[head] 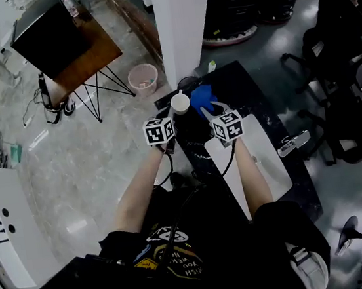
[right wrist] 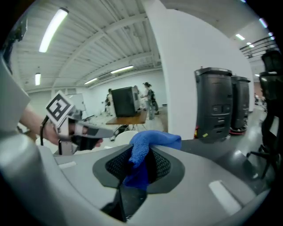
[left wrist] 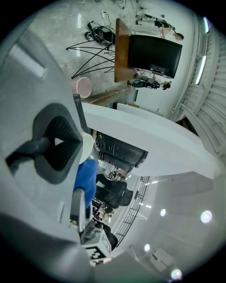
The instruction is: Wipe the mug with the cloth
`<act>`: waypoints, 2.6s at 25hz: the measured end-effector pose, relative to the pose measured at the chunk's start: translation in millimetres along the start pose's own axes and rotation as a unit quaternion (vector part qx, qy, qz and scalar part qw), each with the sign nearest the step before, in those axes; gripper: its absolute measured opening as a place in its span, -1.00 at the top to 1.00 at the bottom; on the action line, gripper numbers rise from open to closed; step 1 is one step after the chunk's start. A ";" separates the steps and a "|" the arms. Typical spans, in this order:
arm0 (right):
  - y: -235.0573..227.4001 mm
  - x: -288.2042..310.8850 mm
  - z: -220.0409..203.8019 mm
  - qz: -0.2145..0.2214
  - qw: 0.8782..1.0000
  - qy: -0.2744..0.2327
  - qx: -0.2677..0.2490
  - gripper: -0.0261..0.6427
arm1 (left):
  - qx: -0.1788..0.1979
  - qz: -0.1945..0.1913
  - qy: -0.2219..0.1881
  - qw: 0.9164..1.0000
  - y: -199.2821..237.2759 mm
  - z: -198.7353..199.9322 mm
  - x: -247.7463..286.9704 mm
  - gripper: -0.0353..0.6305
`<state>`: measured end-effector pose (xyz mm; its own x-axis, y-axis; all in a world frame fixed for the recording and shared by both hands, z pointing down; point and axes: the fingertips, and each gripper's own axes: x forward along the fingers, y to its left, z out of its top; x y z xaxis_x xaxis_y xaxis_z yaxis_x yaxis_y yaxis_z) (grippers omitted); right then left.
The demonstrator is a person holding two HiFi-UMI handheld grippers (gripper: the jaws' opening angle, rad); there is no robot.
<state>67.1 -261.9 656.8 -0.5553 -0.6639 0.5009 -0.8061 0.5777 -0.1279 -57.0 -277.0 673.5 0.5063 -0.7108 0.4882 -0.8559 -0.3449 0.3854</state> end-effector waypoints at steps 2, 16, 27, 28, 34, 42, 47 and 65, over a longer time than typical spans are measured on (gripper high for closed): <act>42.0 6.2 -15.5 0.070 0.995 0.035 -0.061 0.66 | 0.000 -0.002 0.003 1.000 -3.3 -1.6 1.7 0.88; -32.6 -15.4 14.3 -0.027 1.000 -0.011 -0.001 0.66 | -0.006 -0.002 -0.005 1.000 0.3 5.7 1.4 0.88; 27.5 -21.6 -14.4 0.094 0.996 -0.002 -0.014 0.66 | -0.007 -0.010 -0.002 1.000 -7.4 1.5 5.3 0.88; 8.2 -20.3 -3.7 0.055 0.998 -0.021 0.015 0.66 | -0.008 -0.010 -0.002 1.000 -7.4 1.9 5.4 0.88; 21.7 7.0 -10.5 0.056 0.997 0.030 -0.039 0.66 | -0.010 -0.013 0.001 1.000 -14.2 -1.7 7.6 0.88; 45.0 -11.3 -43.6 0.104 0.993 0.044 -0.043 0.66 | -0.008 -0.028 0.005 1.000 -19.7 -2.2 10.9 0.88; -19.9 -16.2 -4.7 -0.059 0.998 -0.020 0.003 0.54 | -0.035 -0.016 -0.007 0.999 -6.9 1.5 6.5 0.88; 22.1 -58.7 5.9 -0.108 0.987 -0.102 0.054 0.92 | 0.057 -0.003 -0.092 0.994 -28.7 11.7 -78.0 0.88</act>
<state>80.6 -213.0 619.5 -0.3895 -0.8541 0.3446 -0.9210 0.3662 -0.1331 -73.1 -218.9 615.3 0.4935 -0.8044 0.3309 -0.8641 -0.4101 0.2918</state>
